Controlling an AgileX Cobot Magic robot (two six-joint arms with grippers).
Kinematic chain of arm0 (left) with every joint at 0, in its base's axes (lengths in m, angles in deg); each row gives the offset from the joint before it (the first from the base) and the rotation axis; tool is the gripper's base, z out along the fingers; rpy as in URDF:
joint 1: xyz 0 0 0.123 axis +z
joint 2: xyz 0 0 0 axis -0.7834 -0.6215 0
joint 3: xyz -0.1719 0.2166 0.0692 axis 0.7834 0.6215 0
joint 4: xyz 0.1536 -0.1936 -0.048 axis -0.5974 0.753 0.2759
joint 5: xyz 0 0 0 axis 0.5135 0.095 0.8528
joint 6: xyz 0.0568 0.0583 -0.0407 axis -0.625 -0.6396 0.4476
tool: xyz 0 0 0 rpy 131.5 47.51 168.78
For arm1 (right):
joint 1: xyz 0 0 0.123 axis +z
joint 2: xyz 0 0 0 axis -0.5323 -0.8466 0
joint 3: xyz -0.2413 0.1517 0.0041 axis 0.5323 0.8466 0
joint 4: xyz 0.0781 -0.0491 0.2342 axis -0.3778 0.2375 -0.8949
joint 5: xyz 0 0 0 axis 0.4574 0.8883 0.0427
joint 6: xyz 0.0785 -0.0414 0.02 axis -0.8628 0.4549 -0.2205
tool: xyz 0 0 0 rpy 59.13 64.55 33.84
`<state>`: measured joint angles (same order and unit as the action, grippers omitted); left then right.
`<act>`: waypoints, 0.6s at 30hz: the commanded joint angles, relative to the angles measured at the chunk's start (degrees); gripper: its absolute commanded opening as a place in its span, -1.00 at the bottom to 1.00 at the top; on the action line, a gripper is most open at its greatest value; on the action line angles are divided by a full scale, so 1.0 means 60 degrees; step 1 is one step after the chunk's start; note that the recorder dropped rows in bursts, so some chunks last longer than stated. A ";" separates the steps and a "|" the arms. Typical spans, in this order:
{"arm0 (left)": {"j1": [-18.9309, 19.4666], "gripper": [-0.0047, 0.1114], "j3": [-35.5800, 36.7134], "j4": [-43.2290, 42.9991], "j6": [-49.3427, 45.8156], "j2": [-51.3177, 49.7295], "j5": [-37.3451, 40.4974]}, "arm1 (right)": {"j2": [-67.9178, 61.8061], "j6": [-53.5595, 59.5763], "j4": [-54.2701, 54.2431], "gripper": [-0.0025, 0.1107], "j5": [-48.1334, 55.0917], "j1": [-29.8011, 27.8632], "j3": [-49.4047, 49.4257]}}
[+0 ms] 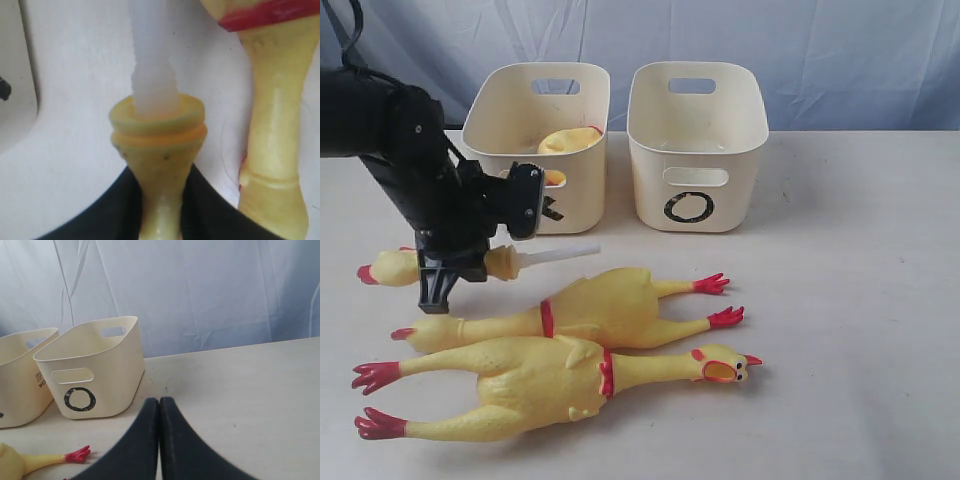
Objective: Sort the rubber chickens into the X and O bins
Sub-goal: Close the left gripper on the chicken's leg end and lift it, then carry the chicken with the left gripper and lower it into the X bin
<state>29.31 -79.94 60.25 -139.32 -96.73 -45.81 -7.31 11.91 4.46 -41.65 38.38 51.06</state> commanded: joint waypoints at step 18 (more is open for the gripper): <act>-0.0017 -0.92 -0.2004 0.2245 0.4621 0.1387 -0.4038 | 0.0058 0.0023 0.0010 -0.96 -0.0134 0.0039 0.0079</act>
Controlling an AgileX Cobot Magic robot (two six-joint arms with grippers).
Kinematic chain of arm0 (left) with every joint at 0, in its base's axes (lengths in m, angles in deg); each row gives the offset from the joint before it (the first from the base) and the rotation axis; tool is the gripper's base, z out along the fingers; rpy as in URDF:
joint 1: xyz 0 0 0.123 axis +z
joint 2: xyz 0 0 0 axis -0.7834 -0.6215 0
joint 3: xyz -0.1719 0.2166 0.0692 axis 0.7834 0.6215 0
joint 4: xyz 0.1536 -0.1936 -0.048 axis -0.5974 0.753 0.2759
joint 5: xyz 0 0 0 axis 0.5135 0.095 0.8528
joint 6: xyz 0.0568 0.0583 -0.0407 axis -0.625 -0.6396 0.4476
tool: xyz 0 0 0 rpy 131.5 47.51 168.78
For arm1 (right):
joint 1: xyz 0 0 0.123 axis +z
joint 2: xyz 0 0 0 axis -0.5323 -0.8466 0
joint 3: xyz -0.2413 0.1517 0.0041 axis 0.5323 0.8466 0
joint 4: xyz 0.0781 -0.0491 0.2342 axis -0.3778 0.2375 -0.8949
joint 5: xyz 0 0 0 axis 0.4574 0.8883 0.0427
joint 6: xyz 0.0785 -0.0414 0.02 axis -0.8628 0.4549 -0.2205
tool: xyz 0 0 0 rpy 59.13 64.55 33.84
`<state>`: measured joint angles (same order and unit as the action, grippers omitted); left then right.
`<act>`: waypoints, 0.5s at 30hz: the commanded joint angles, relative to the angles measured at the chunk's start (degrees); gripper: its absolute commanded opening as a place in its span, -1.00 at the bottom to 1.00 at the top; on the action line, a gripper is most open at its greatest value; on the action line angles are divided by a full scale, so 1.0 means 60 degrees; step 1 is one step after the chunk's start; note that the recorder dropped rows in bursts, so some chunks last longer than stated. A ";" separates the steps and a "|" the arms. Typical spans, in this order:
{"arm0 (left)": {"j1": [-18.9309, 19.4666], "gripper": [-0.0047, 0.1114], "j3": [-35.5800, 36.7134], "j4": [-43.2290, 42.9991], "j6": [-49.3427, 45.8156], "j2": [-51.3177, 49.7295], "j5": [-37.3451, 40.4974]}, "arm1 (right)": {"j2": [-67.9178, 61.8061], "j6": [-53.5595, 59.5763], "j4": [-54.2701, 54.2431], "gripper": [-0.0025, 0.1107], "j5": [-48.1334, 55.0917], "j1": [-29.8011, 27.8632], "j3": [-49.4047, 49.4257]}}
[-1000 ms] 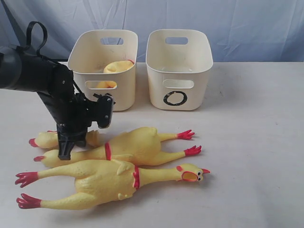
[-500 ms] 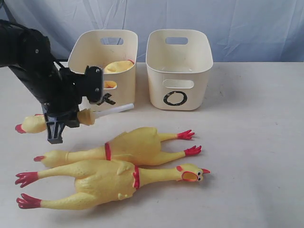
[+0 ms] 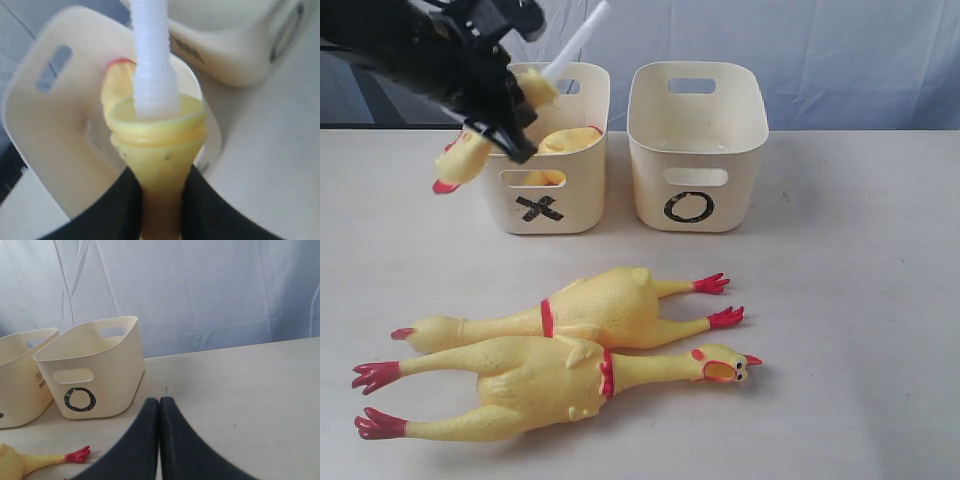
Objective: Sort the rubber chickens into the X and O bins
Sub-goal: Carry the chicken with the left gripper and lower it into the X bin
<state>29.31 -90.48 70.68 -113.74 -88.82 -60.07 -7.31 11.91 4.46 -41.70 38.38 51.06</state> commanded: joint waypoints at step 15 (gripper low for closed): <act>0.0279 -0.92 -0.2608 0.0715 0.0429 -0.2286 -0.2420 | 0.0058 0.0023 0.0010 -0.96 -0.0127 0.0039 0.0079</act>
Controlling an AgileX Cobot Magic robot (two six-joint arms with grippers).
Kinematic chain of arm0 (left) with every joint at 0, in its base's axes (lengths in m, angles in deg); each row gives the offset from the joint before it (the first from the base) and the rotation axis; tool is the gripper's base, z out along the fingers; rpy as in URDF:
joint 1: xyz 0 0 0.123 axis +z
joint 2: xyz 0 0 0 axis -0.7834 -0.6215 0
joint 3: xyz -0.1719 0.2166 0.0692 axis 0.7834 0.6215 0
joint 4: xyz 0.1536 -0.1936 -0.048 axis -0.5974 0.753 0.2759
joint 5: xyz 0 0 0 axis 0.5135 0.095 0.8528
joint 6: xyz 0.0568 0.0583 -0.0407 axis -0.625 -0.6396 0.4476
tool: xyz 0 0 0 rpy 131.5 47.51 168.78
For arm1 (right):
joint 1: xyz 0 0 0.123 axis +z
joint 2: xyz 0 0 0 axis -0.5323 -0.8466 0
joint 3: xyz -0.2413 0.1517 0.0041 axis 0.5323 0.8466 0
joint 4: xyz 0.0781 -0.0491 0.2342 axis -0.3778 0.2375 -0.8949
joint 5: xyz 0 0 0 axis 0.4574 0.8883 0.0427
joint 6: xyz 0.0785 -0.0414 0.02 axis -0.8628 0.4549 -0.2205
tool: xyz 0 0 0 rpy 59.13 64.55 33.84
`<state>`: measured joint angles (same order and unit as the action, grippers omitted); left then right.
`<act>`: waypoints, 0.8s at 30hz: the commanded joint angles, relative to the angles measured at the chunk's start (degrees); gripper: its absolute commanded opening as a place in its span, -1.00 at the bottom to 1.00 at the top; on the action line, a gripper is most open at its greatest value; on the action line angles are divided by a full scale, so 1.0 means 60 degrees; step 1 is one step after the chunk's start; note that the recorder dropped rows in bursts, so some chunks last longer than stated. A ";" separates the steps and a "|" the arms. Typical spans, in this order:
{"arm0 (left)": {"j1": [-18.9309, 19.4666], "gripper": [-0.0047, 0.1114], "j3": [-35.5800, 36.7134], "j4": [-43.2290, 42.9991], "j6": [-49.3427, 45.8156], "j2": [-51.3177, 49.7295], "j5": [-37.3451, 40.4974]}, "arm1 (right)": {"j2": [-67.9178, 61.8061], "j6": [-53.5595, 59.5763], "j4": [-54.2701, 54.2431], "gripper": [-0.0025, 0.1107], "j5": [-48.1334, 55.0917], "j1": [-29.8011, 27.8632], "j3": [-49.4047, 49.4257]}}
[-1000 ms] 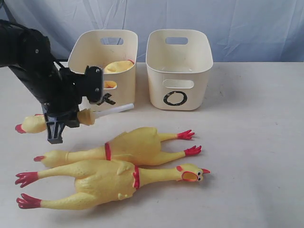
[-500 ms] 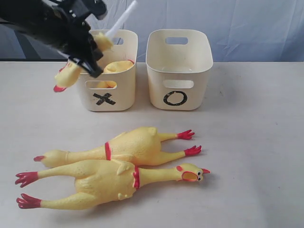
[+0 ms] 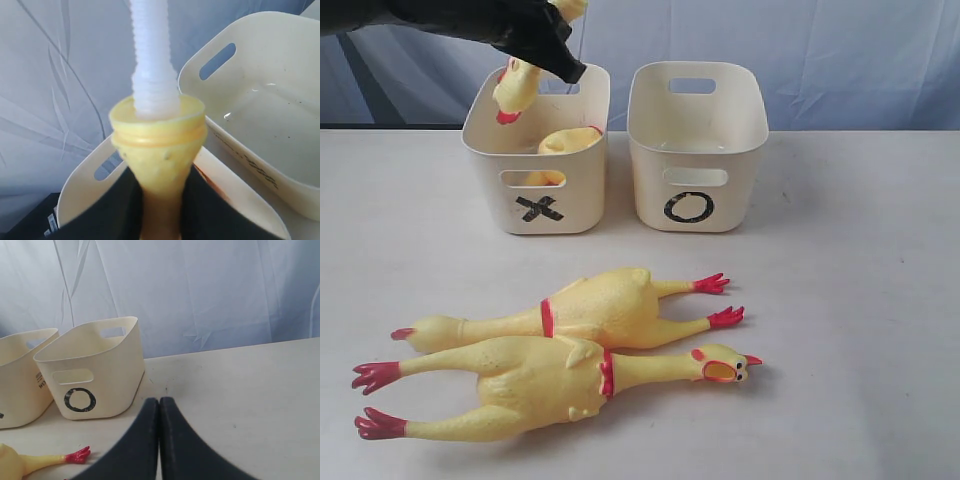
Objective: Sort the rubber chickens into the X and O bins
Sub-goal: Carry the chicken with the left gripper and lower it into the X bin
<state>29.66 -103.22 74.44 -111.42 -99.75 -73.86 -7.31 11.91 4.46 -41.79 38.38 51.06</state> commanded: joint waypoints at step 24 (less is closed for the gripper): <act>0.0776 -0.92 -0.1059 0.0410 -0.0074 -0.2391 0.0903 | 0.0058 0.0023 0.0010 -0.96 -0.0111 0.0039 0.0079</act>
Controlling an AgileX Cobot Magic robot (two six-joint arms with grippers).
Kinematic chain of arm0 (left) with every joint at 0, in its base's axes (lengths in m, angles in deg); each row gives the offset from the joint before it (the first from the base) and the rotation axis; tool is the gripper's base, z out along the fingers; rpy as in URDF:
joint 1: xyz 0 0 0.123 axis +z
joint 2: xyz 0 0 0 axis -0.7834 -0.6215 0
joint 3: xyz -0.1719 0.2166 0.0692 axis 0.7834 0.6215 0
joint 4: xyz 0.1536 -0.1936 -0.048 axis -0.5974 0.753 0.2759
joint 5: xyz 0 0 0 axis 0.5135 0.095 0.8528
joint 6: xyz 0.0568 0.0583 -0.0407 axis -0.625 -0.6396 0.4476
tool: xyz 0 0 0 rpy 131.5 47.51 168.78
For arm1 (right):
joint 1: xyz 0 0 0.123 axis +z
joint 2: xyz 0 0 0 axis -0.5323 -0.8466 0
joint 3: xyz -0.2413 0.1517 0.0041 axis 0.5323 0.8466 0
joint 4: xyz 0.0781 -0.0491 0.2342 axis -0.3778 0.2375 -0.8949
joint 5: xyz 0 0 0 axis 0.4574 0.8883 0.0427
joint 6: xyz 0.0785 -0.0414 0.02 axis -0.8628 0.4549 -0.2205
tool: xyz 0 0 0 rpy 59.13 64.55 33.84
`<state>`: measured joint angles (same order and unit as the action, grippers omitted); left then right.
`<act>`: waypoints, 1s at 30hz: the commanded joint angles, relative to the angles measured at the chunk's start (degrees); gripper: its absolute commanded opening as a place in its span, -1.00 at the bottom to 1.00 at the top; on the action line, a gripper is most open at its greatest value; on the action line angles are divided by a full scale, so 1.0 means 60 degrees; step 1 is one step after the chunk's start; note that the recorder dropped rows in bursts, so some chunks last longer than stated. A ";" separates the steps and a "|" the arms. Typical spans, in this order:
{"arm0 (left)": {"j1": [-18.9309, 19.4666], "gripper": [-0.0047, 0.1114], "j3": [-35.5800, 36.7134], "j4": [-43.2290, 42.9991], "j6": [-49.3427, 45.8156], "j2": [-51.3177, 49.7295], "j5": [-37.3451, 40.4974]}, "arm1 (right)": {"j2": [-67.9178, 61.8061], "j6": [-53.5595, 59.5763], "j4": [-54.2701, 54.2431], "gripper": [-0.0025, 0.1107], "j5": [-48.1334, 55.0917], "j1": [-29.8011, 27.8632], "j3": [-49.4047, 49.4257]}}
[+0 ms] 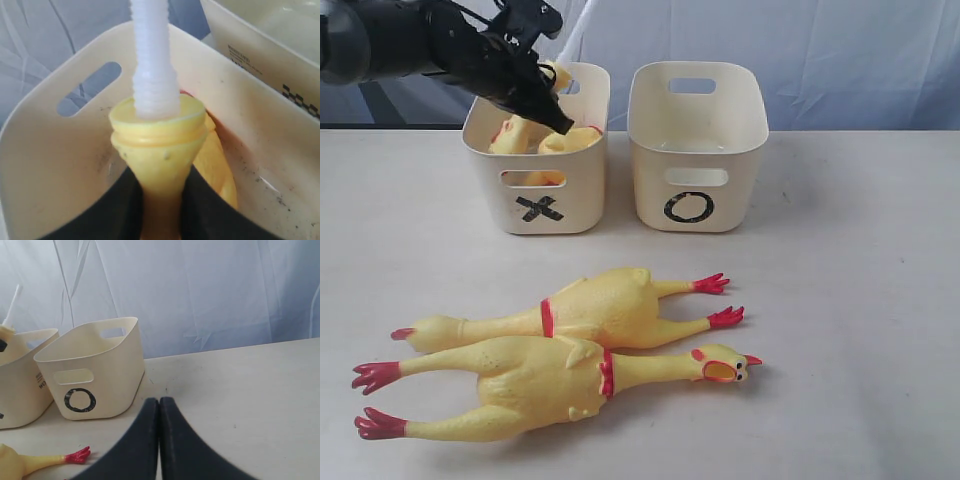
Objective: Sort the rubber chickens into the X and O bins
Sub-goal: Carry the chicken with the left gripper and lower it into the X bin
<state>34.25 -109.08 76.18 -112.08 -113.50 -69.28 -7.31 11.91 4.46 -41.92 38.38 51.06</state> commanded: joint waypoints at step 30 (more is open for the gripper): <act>0.0010 0.18 -0.0083 0.0018 0.0178 -0.0274 0.0166 | 0.0058 0.0023 0.0010 -0.96 -0.0090 0.0039 0.0079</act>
<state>34.25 -109.32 76.18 -111.60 -115.15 -68.15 -7.31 11.91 4.46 -41.92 38.38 51.06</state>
